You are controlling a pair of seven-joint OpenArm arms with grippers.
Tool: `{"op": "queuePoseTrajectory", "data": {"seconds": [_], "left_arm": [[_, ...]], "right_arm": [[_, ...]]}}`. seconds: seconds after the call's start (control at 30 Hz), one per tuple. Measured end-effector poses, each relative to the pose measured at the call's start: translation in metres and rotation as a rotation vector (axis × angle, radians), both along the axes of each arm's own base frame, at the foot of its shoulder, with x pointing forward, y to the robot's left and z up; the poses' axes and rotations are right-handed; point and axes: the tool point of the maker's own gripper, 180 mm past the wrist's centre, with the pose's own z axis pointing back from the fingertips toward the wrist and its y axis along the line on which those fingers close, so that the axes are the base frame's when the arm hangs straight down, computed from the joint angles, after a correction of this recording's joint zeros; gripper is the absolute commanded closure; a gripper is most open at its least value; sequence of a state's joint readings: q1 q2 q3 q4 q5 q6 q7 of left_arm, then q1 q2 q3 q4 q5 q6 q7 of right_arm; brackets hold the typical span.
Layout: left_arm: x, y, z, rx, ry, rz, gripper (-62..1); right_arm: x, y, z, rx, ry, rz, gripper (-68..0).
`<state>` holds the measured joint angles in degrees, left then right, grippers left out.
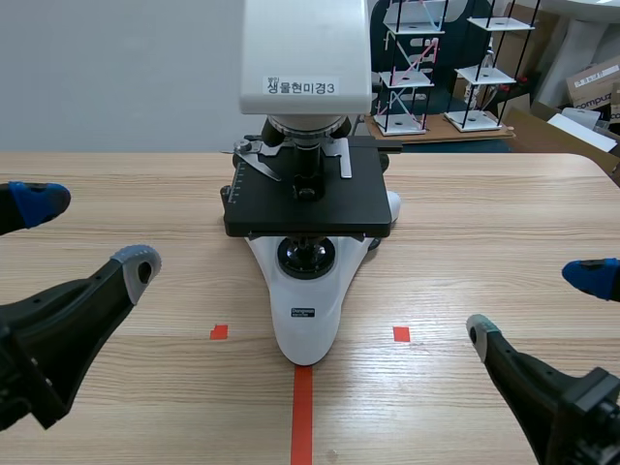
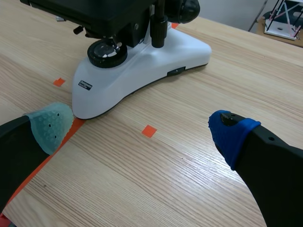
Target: Point at the revolving nosepiece
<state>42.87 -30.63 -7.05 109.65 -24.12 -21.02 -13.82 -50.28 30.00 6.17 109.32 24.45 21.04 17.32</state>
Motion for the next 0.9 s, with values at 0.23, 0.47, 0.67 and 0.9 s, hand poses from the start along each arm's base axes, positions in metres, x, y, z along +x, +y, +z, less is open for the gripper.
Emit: {"op": "queuePoseTrajectory", "data": {"seconds": [0.23,0.47,0.67,0.9], "left_arm": [[0.000,0.000,-0.005,0.018,0.023,0.000,-61.5],[0.000,0.000,-0.005,0.018,0.022,0.000,-61.5],[0.000,0.000,-0.005,0.018,0.022,0.000,-61.5],[0.000,0.000,-0.005,0.018,0.022,0.000,-61.5]], "right_arm": [[0.012,-0.001,0.006,-0.011,-0.030,-0.003,-63.6],[0.012,-0.001,0.006,-0.010,-0.030,-0.003,-63.6],[0.012,-0.001,0.006,-0.010,-0.030,-0.003,-63.3],[0.013,0.000,0.013,0.008,-0.064,-0.001,-37.2]]}}
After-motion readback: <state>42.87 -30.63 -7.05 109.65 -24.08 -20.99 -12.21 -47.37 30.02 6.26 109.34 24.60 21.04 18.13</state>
